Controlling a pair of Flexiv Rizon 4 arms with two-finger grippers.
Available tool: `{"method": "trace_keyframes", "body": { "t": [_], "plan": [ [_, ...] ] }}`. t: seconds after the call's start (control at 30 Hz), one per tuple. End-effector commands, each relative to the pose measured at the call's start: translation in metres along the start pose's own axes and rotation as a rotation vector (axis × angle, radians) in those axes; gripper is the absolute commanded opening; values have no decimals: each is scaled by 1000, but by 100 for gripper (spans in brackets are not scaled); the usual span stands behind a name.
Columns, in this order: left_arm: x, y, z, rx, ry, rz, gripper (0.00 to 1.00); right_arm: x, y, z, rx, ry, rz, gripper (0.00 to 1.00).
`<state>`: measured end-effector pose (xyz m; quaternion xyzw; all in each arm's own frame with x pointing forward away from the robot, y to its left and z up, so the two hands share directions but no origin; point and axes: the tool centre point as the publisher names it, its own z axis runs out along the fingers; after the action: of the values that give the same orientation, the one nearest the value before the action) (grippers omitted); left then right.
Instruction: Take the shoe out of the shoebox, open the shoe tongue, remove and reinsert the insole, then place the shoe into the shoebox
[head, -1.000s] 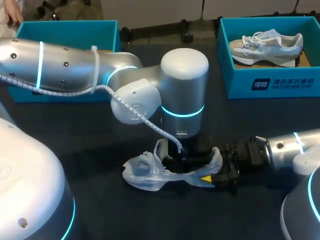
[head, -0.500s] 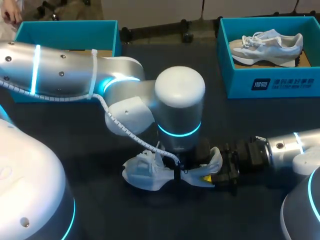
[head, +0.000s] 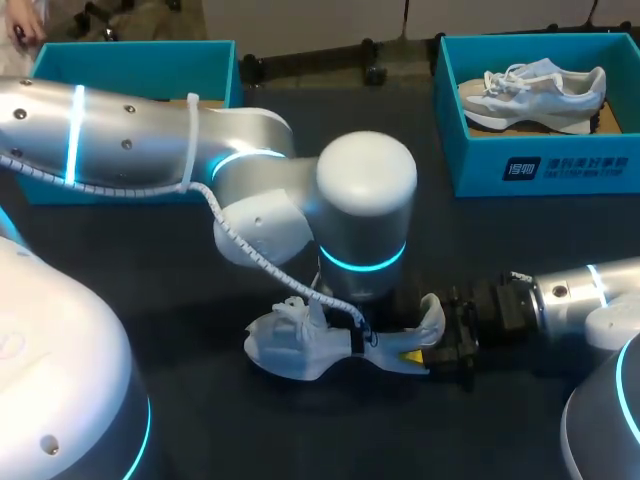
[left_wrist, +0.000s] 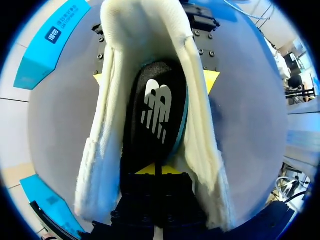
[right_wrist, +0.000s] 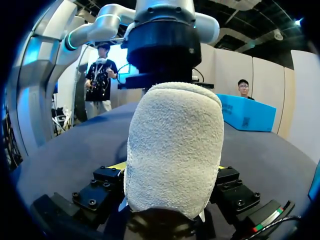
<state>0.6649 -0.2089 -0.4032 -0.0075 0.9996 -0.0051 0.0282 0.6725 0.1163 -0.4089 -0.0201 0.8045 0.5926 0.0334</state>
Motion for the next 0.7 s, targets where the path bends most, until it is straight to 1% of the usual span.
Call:
{"method": "trace_keyframes", "body": {
  "t": [0.03, 0.2, 0.37, 0.43, 0.7],
  "plan": [
    [-7, 7, -9, 38, 76, 14, 0, 2, 0, 1, 5, 2, 0, 0],
    [-1, 13, -22, 68, 153, 29, 0, 2, 0, 1, 5, 2, 0, 0],
    [2, 12, -29, 86, 180, 34, 0, 2, 0, 1, 5, 2, 0, 0],
    [3, 12, -33, 96, 226, 46, 0, 2, 0, 1, 5, 2, 0, 0],
    [7, 14, -45, 127, 271, 69, 0, 2, 0, 1, 5, 2, 0, 0]
  ]
}}
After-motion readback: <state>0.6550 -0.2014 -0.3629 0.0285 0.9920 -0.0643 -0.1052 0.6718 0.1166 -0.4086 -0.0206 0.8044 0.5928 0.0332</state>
